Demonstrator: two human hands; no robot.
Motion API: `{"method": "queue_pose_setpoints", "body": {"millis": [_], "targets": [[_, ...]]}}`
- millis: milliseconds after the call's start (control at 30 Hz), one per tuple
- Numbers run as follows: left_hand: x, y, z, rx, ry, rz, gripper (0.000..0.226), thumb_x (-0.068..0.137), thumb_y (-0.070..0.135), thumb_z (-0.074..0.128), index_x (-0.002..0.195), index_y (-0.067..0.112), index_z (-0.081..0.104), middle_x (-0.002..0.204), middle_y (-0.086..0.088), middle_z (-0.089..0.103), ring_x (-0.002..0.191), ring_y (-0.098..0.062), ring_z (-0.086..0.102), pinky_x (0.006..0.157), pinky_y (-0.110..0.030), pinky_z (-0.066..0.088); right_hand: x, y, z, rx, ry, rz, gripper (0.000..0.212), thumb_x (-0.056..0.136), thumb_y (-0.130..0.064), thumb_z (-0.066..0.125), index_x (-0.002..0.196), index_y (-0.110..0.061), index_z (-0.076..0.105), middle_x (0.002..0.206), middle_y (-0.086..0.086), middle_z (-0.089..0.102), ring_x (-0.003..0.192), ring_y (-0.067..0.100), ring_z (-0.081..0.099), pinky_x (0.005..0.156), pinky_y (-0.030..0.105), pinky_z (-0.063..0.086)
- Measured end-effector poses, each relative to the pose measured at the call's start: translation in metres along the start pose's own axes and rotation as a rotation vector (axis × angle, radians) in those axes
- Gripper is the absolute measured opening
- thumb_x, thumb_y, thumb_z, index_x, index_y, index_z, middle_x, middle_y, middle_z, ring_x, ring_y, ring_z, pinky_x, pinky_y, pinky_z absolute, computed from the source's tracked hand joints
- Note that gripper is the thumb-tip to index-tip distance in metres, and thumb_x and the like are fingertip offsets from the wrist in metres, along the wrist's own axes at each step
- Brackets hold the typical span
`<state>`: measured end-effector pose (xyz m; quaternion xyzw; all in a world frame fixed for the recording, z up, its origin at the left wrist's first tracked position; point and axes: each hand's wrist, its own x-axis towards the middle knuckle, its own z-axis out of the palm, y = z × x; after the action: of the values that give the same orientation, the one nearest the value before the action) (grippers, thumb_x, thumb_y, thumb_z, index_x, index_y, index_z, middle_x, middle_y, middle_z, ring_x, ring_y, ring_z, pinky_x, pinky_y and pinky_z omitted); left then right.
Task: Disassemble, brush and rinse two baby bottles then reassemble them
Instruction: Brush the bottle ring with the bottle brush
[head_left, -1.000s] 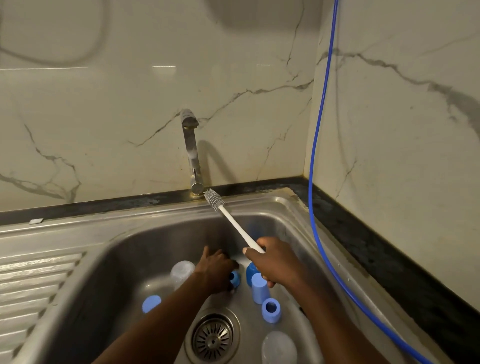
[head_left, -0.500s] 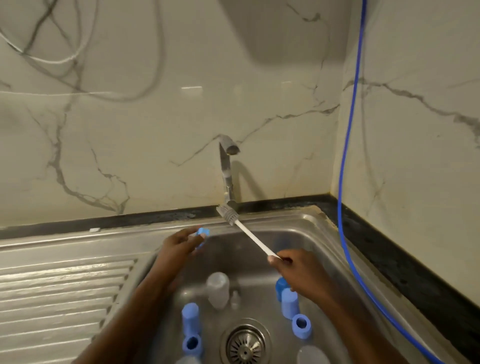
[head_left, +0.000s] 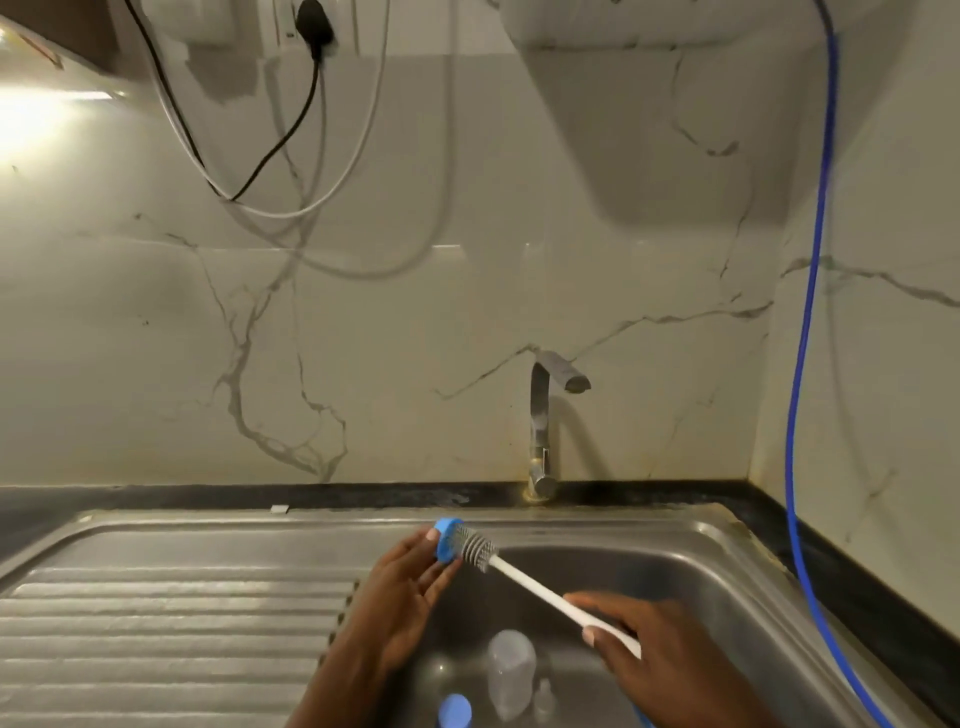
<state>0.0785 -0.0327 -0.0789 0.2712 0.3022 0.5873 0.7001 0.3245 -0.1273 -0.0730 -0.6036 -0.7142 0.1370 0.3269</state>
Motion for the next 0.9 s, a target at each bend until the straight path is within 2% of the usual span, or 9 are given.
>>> {"method": "queue_pose_setpoints", "body": {"millis": [67,133,233,433,533,667,767,833,900], "targets": [[-0.002,0.000,0.005,0.023,-0.036,-0.047,0.040,0.085,0.009,0.060,0.122,-0.006,0.059,0.121,-0.029,0.064,0.112,-0.036,0.061,0.084,-0.033,0.055,0.003,-0.007,-0.001,0.007,-0.041,0.017,0.020,0.069,-0.085,0.049,0.088,-0.084,0.045,0.102,-0.040,0.062,0.104,-0.013,0.057,0.096,0.007,0.040],[-0.001,0.000,0.006,0.026,-0.054,-0.074,0.045,0.082,0.009,0.061,0.124,-0.008,0.057,0.124,-0.031,0.062,0.120,-0.039,0.058,0.086,-0.035,0.054,0.001,-0.016,-0.004,0.020,-0.038,0.028,0.055,0.042,-0.104,0.018,0.082,-0.081,0.048,0.094,-0.045,0.056,0.098,-0.015,0.055,0.092,-0.002,0.033],[0.000,0.001,0.005,0.017,-0.070,-0.094,0.047,0.083,0.009,0.063,0.125,-0.009,0.056,0.125,-0.033,0.060,0.125,-0.042,0.055,0.090,-0.040,0.054,-0.001,-0.021,-0.004,0.006,-0.028,0.024,0.006,0.075,-0.081,0.044,0.080,-0.082,0.045,0.093,-0.050,0.050,0.095,-0.021,0.050,0.088,-0.006,0.029],[0.001,0.003,-0.001,0.051,-0.110,-0.113,0.033,0.090,0.001,0.052,0.121,-0.011,0.057,0.118,-0.033,0.064,0.108,-0.039,0.062,0.084,-0.039,0.056,0.000,-0.022,-0.002,0.028,-0.066,0.051,0.015,0.072,-0.084,0.042,0.083,-0.078,0.049,0.100,-0.043,0.059,0.103,-0.017,0.053,0.089,-0.006,0.028],[-0.001,0.006,-0.004,0.064,-0.126,-0.160,0.035,0.086,0.001,0.054,0.118,-0.011,0.057,0.116,-0.035,0.063,0.105,-0.040,0.063,0.081,-0.040,0.057,0.002,-0.023,0.001,0.247,-0.226,0.097,0.017,0.094,-0.034,0.060,0.091,-0.049,0.065,0.076,-0.038,0.065,0.083,-0.016,0.062,0.094,0.013,0.046],[0.000,0.004,-0.007,0.055,-0.096,-0.207,0.045,0.082,0.003,0.060,0.125,-0.008,0.054,0.116,-0.035,0.064,0.111,-0.043,0.062,0.081,-0.044,0.058,-0.003,-0.033,0.003,0.216,-0.187,0.109,0.014,0.091,-0.046,0.057,0.082,-0.053,0.064,0.071,-0.024,0.064,0.079,-0.008,0.061,0.093,0.013,0.046],[0.002,-0.003,0.001,0.069,-0.042,-0.222,0.051,0.079,0.016,0.068,0.124,-0.006,0.057,0.118,-0.032,0.064,0.109,-0.040,0.064,0.079,-0.044,0.061,-0.005,-0.040,0.004,-0.018,-0.123,0.090,0.034,0.087,-0.071,0.042,0.115,-0.055,0.055,0.102,-0.020,0.066,0.097,-0.003,0.058,0.091,0.004,0.038],[0.004,-0.006,0.006,0.101,0.023,-0.196,0.054,0.075,0.024,0.071,0.120,-0.004,0.060,0.114,-0.030,0.066,0.100,-0.037,0.067,0.070,-0.040,0.062,-0.001,-0.049,-0.001,-0.136,-0.156,0.083,0.043,0.096,-0.059,0.040,0.137,-0.048,0.044,0.132,-0.015,0.058,0.122,0.001,0.052,0.104,0.011,0.034],[0.006,-0.007,0.006,0.090,0.050,-0.165,0.055,0.073,0.023,0.072,0.119,-0.005,0.061,0.109,-0.028,0.067,0.092,-0.033,0.068,0.065,-0.036,0.062,0.003,-0.047,-0.001,-0.127,-0.185,0.099,0.070,0.082,-0.082,0.032,0.141,-0.045,0.039,0.137,-0.014,0.055,0.127,0.004,0.049,0.108,0.015,0.032]]}}
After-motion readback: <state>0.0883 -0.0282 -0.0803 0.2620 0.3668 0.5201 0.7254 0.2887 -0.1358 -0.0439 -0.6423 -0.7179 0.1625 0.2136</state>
